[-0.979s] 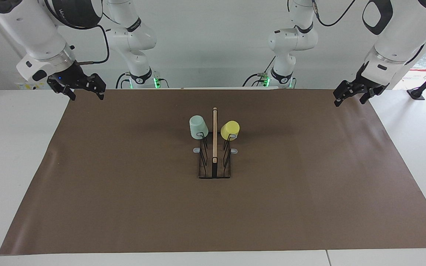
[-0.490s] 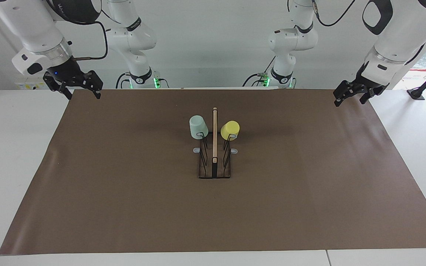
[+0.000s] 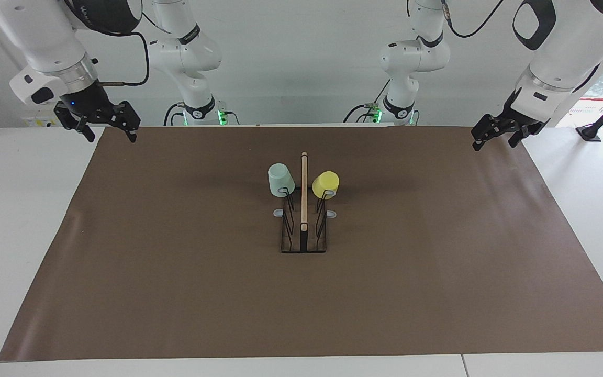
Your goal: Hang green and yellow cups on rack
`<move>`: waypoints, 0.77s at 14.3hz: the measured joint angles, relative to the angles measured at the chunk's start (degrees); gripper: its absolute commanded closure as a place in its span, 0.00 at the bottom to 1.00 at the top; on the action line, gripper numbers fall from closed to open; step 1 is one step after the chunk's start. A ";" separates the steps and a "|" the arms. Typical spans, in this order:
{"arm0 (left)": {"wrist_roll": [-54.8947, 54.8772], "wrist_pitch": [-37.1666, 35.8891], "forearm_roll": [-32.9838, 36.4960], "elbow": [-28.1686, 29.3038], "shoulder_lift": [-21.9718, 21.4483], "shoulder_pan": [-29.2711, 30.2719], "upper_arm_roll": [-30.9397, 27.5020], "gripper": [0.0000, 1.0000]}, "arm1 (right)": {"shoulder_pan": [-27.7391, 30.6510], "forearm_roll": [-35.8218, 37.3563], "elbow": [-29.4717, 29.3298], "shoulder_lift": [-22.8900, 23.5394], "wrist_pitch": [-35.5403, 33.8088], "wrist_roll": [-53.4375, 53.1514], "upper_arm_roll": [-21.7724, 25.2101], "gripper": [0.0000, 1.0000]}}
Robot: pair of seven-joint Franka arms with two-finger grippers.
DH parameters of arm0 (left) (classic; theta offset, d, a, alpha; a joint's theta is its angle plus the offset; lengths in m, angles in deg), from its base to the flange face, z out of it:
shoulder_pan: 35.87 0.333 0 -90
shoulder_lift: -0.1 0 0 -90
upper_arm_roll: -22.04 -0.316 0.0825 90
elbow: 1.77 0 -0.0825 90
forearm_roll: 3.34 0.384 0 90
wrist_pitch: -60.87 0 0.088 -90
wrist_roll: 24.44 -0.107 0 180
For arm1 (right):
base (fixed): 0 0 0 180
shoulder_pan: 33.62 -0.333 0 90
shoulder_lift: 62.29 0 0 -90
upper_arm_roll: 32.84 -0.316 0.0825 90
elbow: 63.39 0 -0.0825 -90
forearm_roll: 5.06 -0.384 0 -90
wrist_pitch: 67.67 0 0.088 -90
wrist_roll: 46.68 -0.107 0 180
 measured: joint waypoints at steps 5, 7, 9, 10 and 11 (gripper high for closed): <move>-0.01 1.31 0.00 0.00 -0.02 0.03 0.00 0.00 | 0.01 0.00 -0.04 0.00 0.05 0.00 0.00 0.00; -0.01 1.87 0.00 0.00 -0.02 0.03 0.00 0.00 | 0.00 0.00 -0.04 0.00 0.05 0.00 0.00 0.00; -0.01 2.16 0.00 0.00 -0.02 0.03 0.00 0.00 | 0.00 0.00 -0.04 0.00 0.05 0.00 0.00 0.00; -0.01 2.22 0.00 0.00 -0.02 0.04 0.00 0.00 | 0.00 0.00 -0.04 0.00 0.05 0.00 0.00 0.00; -0.01 2.25 0.00 0.00 -0.02 0.04 0.00 0.00 | 0.00 0.00 -0.04 0.00 0.04 0.00 0.00 0.00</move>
